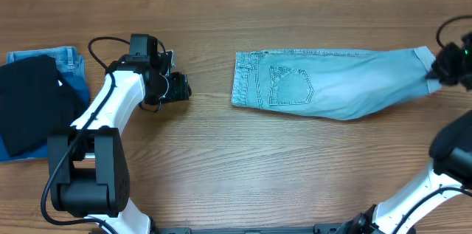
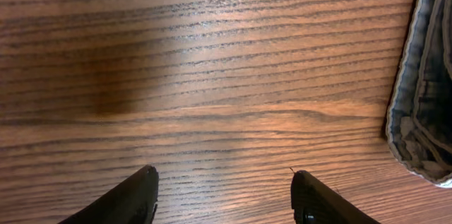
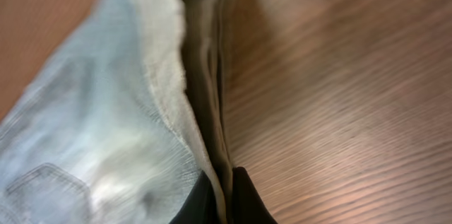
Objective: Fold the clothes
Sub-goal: 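Fold the leg end leftward over the shorts with the right gripper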
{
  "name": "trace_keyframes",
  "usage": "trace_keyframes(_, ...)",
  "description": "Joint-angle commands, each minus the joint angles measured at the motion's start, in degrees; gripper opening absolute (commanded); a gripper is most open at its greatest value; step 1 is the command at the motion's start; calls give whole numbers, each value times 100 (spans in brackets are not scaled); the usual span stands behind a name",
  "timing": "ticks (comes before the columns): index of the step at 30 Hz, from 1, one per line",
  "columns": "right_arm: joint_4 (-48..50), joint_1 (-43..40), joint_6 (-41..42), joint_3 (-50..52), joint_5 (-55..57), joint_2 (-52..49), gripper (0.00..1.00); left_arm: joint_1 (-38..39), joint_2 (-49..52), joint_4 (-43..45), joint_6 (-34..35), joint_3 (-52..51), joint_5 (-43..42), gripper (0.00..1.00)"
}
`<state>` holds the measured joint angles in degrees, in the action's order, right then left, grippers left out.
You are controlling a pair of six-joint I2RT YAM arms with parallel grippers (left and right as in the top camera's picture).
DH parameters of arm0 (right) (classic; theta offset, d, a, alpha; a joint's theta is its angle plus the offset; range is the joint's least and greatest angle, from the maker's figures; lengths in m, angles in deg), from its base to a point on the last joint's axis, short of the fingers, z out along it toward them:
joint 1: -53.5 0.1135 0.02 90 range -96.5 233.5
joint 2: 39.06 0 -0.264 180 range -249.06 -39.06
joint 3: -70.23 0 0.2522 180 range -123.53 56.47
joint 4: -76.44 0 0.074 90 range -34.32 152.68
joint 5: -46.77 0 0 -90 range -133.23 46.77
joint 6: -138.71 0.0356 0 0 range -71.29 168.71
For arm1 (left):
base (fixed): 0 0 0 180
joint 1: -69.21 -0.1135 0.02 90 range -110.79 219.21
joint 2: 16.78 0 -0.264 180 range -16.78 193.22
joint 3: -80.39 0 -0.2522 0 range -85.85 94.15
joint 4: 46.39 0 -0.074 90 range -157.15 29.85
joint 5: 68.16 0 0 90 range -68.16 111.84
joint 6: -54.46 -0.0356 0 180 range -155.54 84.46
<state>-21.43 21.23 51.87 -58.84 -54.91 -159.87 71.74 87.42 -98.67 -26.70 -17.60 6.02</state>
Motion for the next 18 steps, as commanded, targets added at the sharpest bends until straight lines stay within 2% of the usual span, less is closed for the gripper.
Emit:
trace_keyframes(1, -245, 1021, -260, -610, -22, 352, 4, -24, -4, 42, 17, 48, -31, 66)
trace_keyframes(11, 35, 5025, -293, -516, 437, 358, 4, -24, -4, -7, 13, 48, -9, 73)
trace_keyframes(15, 365, 5967, -144, -431, 411, -20, 4, -24, -4, -33, 15, 48, -11, 73)
trace_keyframes(18, 415, 6343, -96, -431, 413, -361, 4, -26, -4, -61, 9, 48, -7, 73)
